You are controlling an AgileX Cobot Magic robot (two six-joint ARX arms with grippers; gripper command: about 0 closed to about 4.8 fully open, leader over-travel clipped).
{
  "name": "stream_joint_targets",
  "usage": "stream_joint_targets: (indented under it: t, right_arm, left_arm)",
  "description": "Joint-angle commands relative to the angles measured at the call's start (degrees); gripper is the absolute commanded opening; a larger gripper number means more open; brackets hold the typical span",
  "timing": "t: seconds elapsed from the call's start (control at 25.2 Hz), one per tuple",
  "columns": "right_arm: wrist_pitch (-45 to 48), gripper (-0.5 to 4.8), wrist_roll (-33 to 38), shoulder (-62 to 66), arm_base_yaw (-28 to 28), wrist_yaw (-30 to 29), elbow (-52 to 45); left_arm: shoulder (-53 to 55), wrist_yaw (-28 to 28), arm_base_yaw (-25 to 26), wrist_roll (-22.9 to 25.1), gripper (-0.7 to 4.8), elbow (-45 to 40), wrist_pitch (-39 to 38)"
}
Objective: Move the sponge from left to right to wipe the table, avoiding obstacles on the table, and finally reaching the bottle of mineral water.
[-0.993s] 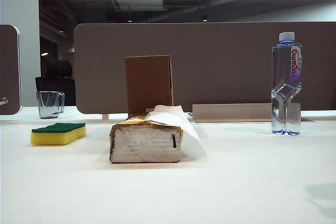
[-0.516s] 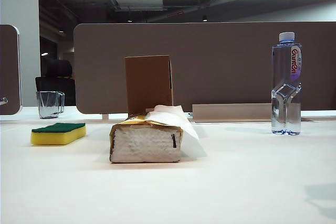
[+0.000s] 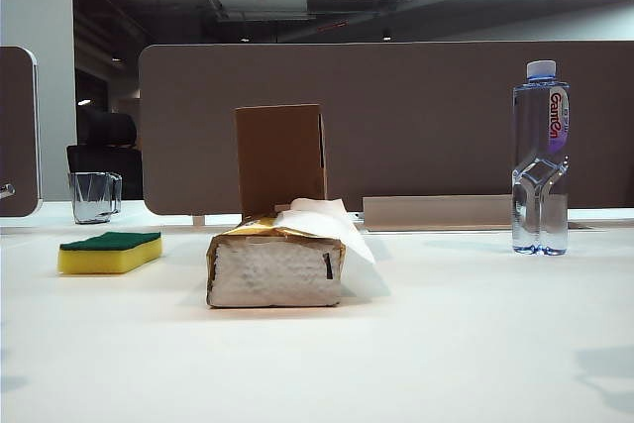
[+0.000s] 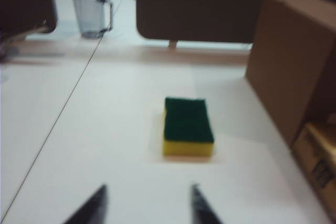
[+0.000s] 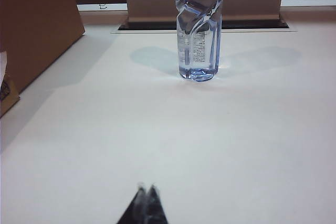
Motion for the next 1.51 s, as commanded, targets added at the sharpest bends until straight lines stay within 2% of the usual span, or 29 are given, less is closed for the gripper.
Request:
stream_joint_targets:
  t: [0.04,0.12,0.2,0.28,0.48,0.6,1.15,1.23,1.51]
  right_arm:
    - [1.07,-0.01,-0.09,-0.07,0.07,-0.22,-0.09]
    - [1.07,-0.01,-0.07,-0.07,0.04,-0.22,-0.09]
    - [1.07,-0.01,-0.07,-0.07,0.04,-0.22,-0.09]
    - [1.07,-0.01,-0.07,-0.07,0.07,-0.24,-0.09]
    - [1.07,-0.01,-0.04,-0.07,0.07,-0.24,-0.09]
    - [1.07,-0.01,-0.02,-0.07,0.09,-0.26,-0.07]
    - [1.05,-0.01,1.68,-0.07,0.09,-0.52,-0.07]
    - [1.05,-0.01,1.66,-0.07,0.09,-1.75,-0.07]
    - [1.07,-0.01,1.66,-0.07,0.09,-1.77,-0.07]
  left_arm:
    - [-0.02,4.24,0.04,-2.62,2.26,3.04,0.15]
    - [-0.02,5.60,0.04,-4.17,2.80,5.14,-1.14]
    - [-0.02,6.51,0.04,-5.40,3.79,8.61,-3.45]
    - [0.00,7.13,0.04,-5.40,4.09,11.34,-5.49]
    - [0.37,10.23,0.04,-7.17,4.20,16.33,-10.32]
    - [1.55,10.86,0.04,-9.53,4.71,18.58,-11.45]
    - [19.54,13.14,0.04,-10.27,4.79,29.38,-10.12]
    - [27.65,15.67,0.04,-9.51,4.79,33.97,-10.08]
    - [52.63,17.90,0.07,-8.63,4.79,45.29,-10.16]
